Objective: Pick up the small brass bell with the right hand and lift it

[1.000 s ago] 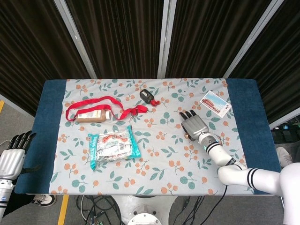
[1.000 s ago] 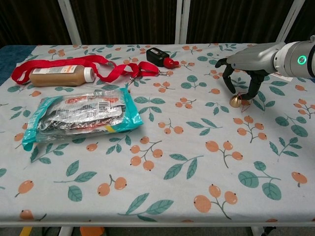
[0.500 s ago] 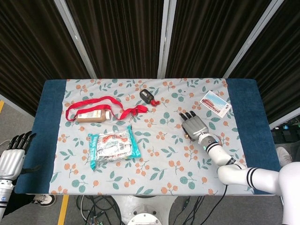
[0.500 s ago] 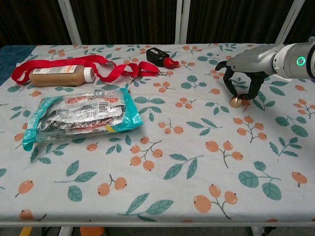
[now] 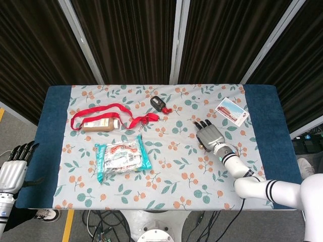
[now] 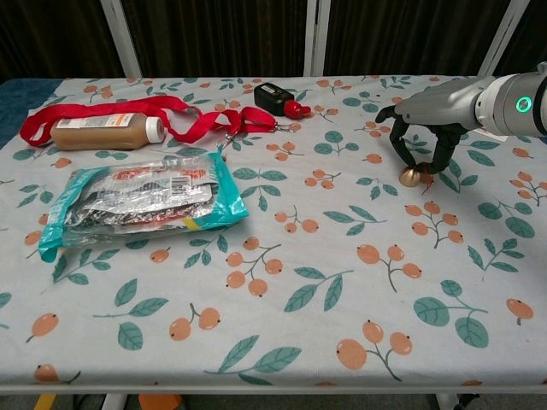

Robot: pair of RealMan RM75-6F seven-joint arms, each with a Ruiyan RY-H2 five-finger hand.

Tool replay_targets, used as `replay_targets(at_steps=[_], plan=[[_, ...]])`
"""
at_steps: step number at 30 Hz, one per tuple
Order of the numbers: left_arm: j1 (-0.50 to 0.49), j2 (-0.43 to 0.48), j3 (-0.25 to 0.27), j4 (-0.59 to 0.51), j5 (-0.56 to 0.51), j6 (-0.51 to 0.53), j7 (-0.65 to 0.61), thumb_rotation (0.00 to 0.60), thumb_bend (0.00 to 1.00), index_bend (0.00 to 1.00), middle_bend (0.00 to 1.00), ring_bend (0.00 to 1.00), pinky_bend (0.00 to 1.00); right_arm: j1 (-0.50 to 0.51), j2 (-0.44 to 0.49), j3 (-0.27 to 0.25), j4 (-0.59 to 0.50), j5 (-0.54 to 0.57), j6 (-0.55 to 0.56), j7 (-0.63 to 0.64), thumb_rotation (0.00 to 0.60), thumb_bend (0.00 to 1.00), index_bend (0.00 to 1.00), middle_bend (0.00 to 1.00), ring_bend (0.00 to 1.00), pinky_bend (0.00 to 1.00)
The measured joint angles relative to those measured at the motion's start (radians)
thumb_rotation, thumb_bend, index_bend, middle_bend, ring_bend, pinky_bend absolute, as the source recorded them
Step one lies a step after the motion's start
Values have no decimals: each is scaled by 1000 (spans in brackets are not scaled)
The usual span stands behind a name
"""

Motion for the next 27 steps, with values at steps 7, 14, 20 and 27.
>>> replay_targets(at_steps=[7, 14, 20, 27], plan=[[0, 0, 0, 0, 2, 1, -3, 600, 35, 8, 0, 0, 0, -10, 16, 10, -23, -20, 20, 22, 600, 364, 688, 52, 0, 0], [0, 4, -1, -7, 5, 7, -1, 600, 35, 8, 0, 0, 0, -27, 73, 60, -113, -99, 73, 80, 600, 381, 709, 67, 0, 0], [-1, 4, -1, -15, 8, 8, 7, 599, 35, 8, 0, 0, 0, -59, 146, 132, -213, -225, 141, 211, 600, 426, 722, 73, 0, 0], [-4, 4, -1, -20, 8, 6, 14, 599, 35, 8, 0, 0, 0, -91, 148, 152, -207, -281, 284, 125, 600, 431, 733, 60, 0, 0]])
